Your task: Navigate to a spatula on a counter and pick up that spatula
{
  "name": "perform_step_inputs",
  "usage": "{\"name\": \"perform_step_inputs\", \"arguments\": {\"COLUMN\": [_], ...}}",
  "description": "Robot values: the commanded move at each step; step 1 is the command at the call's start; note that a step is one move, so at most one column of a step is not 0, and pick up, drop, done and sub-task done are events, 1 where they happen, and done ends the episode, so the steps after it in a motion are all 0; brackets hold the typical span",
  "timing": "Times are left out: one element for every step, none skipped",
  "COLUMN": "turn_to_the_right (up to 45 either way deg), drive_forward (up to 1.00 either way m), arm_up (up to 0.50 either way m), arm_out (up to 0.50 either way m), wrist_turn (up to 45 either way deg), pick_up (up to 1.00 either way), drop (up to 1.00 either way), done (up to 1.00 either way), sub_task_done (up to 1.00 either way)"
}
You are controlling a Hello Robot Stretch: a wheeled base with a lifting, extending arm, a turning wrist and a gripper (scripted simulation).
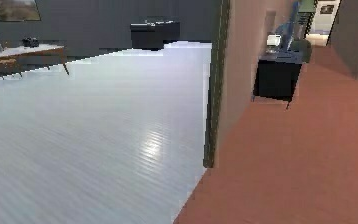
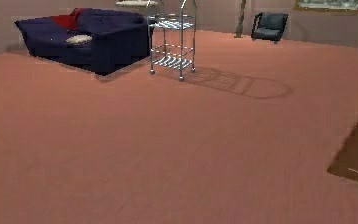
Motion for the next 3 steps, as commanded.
{"name": "perform_step_inputs", "arguments": {"turn_to_the_right": [-12.0,0.0,-45.0], "drive_forward": [0.0,0.5,0.0], "arm_up": [0.0,0.0,0.0], "arm_out": [0.0,0.0,0.0], "wrist_turn": [0.0,0.0,0.0], "pick_up": [0.0,0.0,0.0], "drop": [0.0,0.0,0.0], "done": [0.0,0.0,0.0], "sub_task_done": [0.0,0.0,0.0]}}
